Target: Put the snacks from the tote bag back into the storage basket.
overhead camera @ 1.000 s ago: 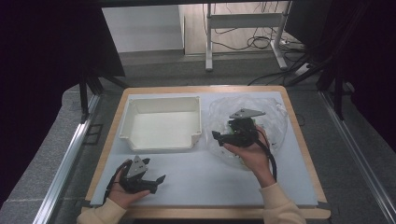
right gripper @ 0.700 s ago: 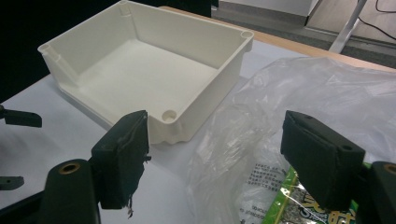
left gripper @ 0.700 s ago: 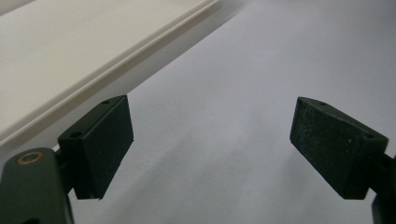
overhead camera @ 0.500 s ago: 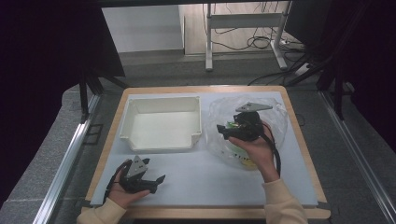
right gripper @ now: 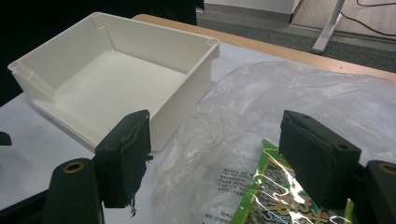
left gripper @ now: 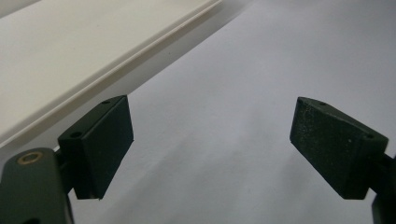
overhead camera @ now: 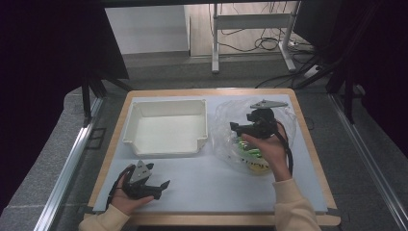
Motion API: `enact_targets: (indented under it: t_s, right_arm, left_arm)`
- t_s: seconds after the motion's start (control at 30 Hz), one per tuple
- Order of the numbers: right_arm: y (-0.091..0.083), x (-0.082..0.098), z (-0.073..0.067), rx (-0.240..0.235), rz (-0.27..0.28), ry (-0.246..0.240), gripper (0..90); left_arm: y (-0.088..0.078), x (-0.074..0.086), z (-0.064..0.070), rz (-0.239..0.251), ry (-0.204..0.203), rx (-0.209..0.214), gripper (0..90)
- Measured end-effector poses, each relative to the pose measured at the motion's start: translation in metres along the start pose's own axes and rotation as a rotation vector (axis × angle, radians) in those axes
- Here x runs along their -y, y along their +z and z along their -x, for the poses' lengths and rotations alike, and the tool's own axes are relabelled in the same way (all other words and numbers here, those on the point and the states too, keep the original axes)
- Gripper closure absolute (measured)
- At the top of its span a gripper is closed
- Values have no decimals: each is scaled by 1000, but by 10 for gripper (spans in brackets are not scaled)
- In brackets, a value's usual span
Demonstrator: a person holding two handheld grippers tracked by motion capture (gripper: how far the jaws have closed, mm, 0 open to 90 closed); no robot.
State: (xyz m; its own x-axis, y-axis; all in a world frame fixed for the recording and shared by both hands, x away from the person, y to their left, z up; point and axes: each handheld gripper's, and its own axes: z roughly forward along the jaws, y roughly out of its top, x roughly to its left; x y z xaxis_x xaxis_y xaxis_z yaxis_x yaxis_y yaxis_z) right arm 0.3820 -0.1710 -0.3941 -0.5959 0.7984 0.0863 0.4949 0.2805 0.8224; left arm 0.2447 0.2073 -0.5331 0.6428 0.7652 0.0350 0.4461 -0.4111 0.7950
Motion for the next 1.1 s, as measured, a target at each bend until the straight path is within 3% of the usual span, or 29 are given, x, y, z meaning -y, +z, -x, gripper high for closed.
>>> enact_targets:
  t_s: [1.1]
  right_arm:
    - [-7, 9, 47, 82, -10, 75, 263]
  left_arm:
    - [-2, 0, -1, -3, 5, 6, 132]
